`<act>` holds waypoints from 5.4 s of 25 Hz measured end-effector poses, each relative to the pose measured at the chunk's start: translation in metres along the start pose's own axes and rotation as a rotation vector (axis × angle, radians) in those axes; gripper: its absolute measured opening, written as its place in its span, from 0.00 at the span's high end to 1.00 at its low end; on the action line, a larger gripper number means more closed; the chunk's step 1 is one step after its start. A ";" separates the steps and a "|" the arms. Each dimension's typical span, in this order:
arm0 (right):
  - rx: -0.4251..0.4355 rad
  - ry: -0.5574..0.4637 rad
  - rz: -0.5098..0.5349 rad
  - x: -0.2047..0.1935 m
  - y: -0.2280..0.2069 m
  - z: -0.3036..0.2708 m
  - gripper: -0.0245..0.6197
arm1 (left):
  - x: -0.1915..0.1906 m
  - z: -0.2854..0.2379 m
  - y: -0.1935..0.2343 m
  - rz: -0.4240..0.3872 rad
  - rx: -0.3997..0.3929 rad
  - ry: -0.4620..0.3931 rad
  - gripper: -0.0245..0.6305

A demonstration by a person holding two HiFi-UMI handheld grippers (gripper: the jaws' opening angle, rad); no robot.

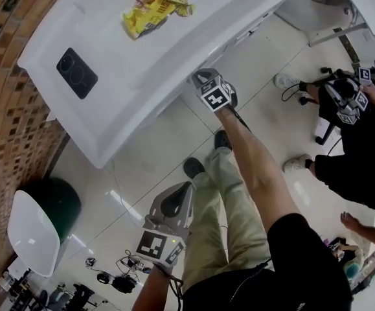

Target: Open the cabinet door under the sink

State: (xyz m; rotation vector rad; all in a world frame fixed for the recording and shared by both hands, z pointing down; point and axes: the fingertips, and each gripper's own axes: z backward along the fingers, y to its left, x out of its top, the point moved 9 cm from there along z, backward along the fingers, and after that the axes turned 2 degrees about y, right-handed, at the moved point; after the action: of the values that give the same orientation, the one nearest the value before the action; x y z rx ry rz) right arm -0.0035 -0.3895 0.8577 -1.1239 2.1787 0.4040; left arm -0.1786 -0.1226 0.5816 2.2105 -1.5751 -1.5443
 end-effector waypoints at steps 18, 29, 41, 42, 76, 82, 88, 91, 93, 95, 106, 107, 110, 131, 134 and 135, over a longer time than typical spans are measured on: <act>-0.016 0.028 -0.070 -0.072 -0.012 0.066 0.90 | 0.010 -0.005 -0.019 -0.014 -0.062 0.002 0.94; -0.041 0.045 -0.127 -0.103 -0.028 0.096 0.90 | 0.020 -0.016 -0.025 -0.033 -0.094 0.026 0.94; -0.086 0.081 -0.214 -0.140 -0.061 0.132 0.92 | 0.040 -0.042 -0.044 -0.066 -0.137 0.049 0.94; -0.093 0.083 -0.221 -0.144 -0.065 0.134 0.92 | 0.041 -0.045 -0.046 -0.066 -0.141 0.051 0.94; -0.116 0.047 -0.377 -0.217 -0.228 0.190 0.95 | 0.067 -0.126 -0.062 -0.025 -0.118 0.062 0.94; -0.085 0.067 -0.416 -0.217 -0.256 0.191 0.97 | 0.074 -0.146 -0.059 -0.009 -0.108 0.054 0.94; -0.090 0.027 -0.465 -0.218 -0.250 0.195 0.98 | 0.083 -0.156 -0.058 -0.028 -0.112 0.047 0.94; -0.114 -0.024 -0.524 -0.216 -0.245 0.207 0.98 | 0.087 -0.154 -0.058 -0.045 -0.115 0.040 0.94; -0.120 -0.036 -0.530 -0.213 -0.236 0.219 0.98 | 0.088 -0.149 -0.058 -0.051 -0.116 0.032 0.94; -0.109 -0.052 -0.525 -0.209 -0.220 0.235 0.98 | 0.086 -0.141 -0.059 -0.055 -0.119 0.021 0.94; 0.169 -0.138 -0.185 -0.103 -0.036 0.365 0.98 | 0.073 -0.031 -0.071 -0.091 -0.117 -0.061 0.94; 0.173 -0.161 -0.160 -0.090 -0.023 0.381 0.98 | 0.073 -0.018 -0.072 -0.106 -0.117 -0.069 0.94; 0.178 -0.245 -0.152 -0.059 0.023 0.427 0.98 | 0.069 0.028 -0.073 -0.134 -0.114 -0.072 0.94; 0.363 -0.436 0.146 -0.032 0.214 0.636 0.98 | -0.001 0.168 -0.231 -0.142 0.023 -0.260 0.94; 0.334 -0.476 0.162 -0.058 0.213 0.685 0.98 | -0.039 0.178 -0.278 -0.122 0.040 -0.277 0.94; 0.328 -0.488 0.168 -0.067 0.212 0.699 0.98 | -0.051 0.180 -0.294 -0.116 0.044 -0.280 0.94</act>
State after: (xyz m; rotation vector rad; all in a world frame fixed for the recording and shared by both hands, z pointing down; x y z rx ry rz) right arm 0.1354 0.1478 0.3781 -0.5897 1.8225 0.3343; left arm -0.0992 0.1460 0.3751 2.2248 -1.5835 -1.9445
